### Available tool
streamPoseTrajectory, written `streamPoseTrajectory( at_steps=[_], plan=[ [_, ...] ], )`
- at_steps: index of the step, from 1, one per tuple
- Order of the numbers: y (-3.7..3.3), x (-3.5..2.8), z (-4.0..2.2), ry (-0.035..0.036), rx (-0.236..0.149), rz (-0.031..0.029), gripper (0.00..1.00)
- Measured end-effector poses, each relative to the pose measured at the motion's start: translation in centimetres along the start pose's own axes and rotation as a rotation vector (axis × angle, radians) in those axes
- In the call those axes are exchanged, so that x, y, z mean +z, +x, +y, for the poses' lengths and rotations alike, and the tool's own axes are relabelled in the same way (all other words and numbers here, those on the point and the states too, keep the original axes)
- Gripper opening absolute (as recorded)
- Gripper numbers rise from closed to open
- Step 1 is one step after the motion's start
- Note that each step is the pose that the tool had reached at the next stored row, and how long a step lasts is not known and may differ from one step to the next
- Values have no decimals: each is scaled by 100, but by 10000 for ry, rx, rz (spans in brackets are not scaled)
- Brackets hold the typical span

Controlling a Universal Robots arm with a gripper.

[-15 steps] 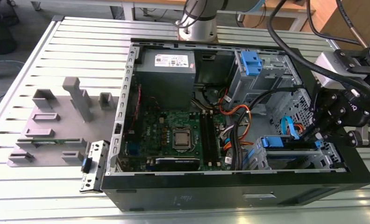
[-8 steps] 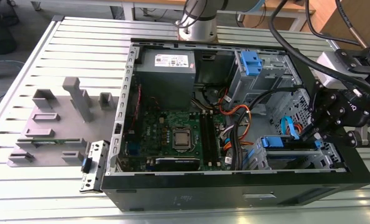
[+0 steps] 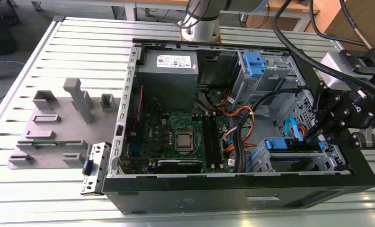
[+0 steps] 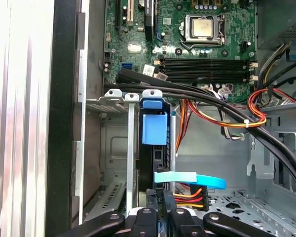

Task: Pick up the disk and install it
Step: 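Insert the second disk wire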

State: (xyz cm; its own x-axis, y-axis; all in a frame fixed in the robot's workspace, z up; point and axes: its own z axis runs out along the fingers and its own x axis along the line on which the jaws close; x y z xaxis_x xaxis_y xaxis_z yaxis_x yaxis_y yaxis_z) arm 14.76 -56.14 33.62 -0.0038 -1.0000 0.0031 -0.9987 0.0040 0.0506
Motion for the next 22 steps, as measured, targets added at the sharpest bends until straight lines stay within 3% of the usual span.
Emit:
streamPoseTrajectory(
  at_steps=[22],
  plan=[
    [-7, 71, -4, 1, 0, 0, 16]
  ],
)
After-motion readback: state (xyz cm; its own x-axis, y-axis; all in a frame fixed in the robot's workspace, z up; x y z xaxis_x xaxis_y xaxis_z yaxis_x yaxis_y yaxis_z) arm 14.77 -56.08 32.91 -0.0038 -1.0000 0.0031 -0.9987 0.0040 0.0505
